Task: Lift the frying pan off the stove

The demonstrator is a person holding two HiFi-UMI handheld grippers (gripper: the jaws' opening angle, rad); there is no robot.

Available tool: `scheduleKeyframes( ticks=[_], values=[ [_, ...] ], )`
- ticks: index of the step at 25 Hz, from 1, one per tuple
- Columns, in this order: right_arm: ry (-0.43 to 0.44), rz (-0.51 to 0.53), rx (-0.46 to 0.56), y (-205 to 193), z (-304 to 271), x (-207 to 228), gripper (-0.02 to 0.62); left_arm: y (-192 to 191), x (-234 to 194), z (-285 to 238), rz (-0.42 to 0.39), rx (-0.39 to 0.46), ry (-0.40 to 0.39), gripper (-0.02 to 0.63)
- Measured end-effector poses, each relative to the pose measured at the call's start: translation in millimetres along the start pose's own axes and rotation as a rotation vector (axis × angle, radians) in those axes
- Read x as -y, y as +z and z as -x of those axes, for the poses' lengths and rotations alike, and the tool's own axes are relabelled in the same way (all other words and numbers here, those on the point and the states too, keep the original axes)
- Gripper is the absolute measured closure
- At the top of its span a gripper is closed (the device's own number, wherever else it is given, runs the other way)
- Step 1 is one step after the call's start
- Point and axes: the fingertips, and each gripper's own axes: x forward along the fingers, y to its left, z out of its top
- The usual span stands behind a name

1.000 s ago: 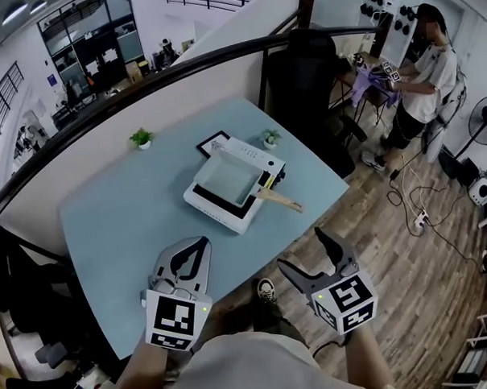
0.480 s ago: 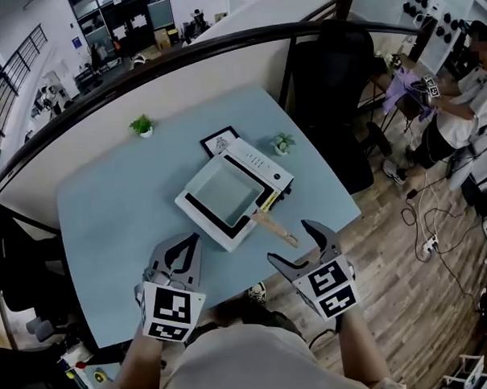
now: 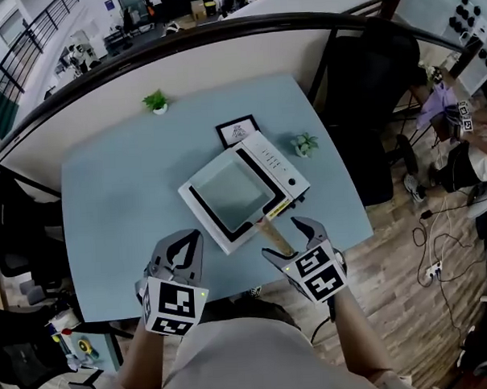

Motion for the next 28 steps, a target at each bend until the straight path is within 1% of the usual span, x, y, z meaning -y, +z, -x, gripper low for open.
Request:
scheduleKeyframes(
  ticks=[2,5,7,12,15,18,21,23,26,28],
  values=[
    [0.039,-0.019,-0.027,-3,-14,3,0.195,-7,-1,-7,0.001,-0.027,0.007,0.606],
    [0.107,-0.078,-0.068,-11,-35,2,0.205,-17,-3,-15,-0.047,-0.062,0.031,0.606],
    [0.131,-0.106,-0.093,-16,-46,2,0.210,-23,-3,-20,-0.063,-0.075,0.034,0.606],
    [0.140,-0.130,-0.152,-20,-69,1,0.222,-42,-8,-34,-0.066,-0.114,0.008,0.606],
    [0.145,-0.147,-0.202,-29,-82,-2,0.231,-57,-8,-42,-0.035,-0.137,-0.035,0.606],
    [0.134,-0.164,-0.247,-38,-94,-2,0.243,-67,-11,-49,-0.010,-0.150,-0.072,0.606],
    [0.118,-0.187,-0.277,-46,-104,0,0.260,-78,-15,-56,-0.016,-0.167,-0.093,0.606],
    [0.104,-0.192,-0.296,-51,-109,1,0.286,-86,-17,-58,-0.016,-0.179,-0.106,0.606],
    [0.080,-0.196,-0.318,-56,-114,2,0.374,-96,-19,-60,-0.010,-0.193,-0.124,0.606],
    [0.070,-0.226,-0.316,-57,-117,4,0.416,-102,-19,-60,-0.008,-0.200,-0.136,0.606]
  ],
)
